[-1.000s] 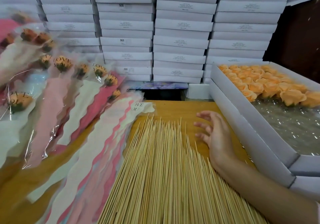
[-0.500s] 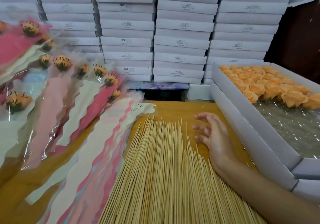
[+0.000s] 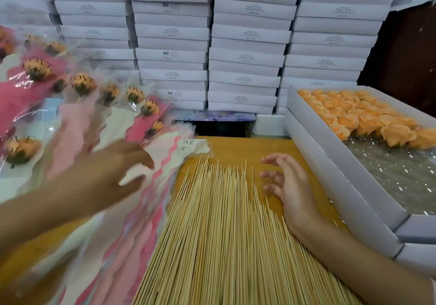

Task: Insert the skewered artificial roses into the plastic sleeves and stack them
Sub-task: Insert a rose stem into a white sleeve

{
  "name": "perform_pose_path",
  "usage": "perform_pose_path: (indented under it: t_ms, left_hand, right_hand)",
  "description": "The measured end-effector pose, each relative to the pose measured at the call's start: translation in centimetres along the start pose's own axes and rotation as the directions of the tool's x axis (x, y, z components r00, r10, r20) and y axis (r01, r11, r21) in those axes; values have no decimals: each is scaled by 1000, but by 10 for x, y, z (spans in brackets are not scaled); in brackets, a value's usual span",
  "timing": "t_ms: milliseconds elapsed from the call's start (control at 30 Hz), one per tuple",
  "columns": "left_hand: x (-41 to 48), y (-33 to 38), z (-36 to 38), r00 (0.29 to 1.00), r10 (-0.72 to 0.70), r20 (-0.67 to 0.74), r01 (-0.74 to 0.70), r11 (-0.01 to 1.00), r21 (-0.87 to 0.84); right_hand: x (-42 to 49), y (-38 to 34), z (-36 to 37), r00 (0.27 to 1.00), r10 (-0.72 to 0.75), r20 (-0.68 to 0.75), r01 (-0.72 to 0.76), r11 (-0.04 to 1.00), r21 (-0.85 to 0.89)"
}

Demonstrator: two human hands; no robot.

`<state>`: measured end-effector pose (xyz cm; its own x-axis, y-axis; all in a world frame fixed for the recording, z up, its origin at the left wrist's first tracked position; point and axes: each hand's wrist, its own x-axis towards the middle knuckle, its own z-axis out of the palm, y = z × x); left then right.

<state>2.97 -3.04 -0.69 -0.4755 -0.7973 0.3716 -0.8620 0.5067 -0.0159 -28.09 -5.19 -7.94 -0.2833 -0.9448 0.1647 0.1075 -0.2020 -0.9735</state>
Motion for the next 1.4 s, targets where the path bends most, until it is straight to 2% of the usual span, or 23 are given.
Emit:
perform_pose_path:
  t_ms: [33,133,400,700,833,967,1167,1267,1400]
  left_hand:
    - [1,9,6,998,55,25,-53,997,-60]
    - [1,45,30,989,71,130,-53,989,-142]
    - [2,48,71,994,12,109,20,959,-283]
    - [-1,46,80,997,30,66,-9,958,-286]
    - [-2,46,80,997,46,68,-25,957,-288]
    - [-2,45,81,996,67,61,-47,957,-286]
    - [-2,44,84,995,90,49,-73,958,-277]
    - [-2,44,83,994,103,43,-87,957,-277]
    - [-2,44,84,994,106,33,-93,957,-274]
  right_hand:
    - [0,0,0,1000,1,1,-1,1000,-6]
    - [-1,-1,0,1000,7,12,-7,1000,-24]
    - [-2,-2,1,999,19,47,-17,999,-41]
    - [-7,-5,2,989,16,150,-2,996,-92]
    - [-14,-12,5,964,7,267,61,968,-243]
    - [-25,-31,10,896,-30,444,250,859,-446]
    - [-36,-94,11,792,-85,604,528,591,-609]
    - [-23,-130,-6,805,-134,578,552,527,-647]
    - [32,-163,-57,877,-179,446,480,378,-792]
